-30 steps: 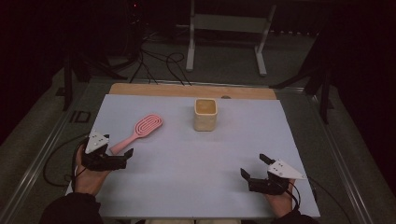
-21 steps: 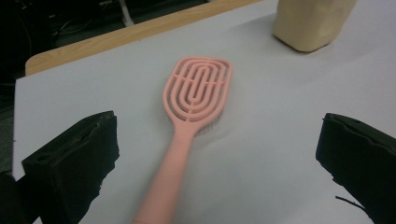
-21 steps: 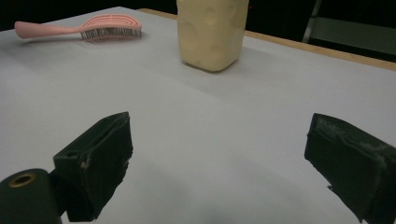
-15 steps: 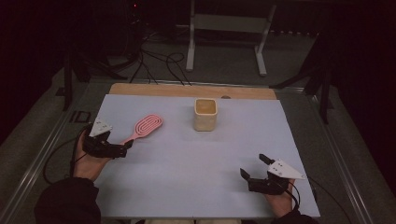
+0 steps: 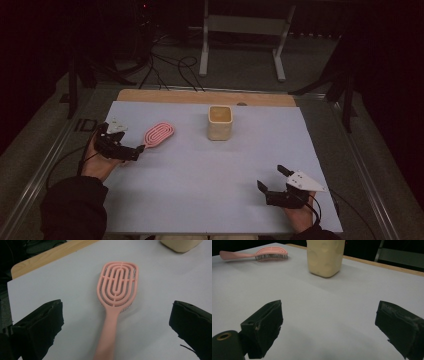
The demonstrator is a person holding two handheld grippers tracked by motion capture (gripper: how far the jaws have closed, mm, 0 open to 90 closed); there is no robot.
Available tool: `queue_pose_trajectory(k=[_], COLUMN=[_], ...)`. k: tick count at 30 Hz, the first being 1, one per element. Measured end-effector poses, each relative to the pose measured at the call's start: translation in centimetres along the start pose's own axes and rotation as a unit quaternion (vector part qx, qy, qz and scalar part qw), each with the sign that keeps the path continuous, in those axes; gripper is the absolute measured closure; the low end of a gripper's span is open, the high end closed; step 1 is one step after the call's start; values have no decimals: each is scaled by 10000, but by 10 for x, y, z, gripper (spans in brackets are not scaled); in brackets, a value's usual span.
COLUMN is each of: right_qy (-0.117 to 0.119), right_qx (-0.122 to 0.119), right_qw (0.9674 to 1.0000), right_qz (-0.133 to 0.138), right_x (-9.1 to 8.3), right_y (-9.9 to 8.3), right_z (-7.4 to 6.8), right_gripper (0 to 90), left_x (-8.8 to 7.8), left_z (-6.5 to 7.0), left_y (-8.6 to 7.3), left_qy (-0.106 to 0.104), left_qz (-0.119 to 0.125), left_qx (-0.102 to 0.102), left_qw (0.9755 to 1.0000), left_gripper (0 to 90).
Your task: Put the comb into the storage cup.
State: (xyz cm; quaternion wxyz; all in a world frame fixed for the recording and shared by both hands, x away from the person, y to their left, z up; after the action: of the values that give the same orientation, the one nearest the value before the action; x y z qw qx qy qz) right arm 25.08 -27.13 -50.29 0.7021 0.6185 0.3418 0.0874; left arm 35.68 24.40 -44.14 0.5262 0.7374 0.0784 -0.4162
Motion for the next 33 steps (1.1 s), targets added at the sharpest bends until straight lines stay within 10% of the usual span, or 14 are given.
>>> queue_pose_trajectory(k=[33], right_qy=[20], right_qx=[-9], right_qw=[10000], right_qz=[-16], right_x=[0], right_y=[0], right_z=[1], right_gripper=[75], left_x=[40], left_z=[-15], left_y=[16], left_qy=[169], left_qz=[-949], left_qx=[190], left_qw=[9952], left_gripper=[1])
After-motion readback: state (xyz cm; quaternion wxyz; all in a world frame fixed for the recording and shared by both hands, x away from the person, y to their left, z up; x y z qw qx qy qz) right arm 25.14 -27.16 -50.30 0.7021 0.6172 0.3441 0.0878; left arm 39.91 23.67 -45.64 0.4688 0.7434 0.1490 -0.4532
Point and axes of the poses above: each handheld gripper's, and its own axes: x roughly forward along the jaws, y roughly out of its top, z roughly to its right, the point moved 1 cm from there along x, roughly forward along the jaws
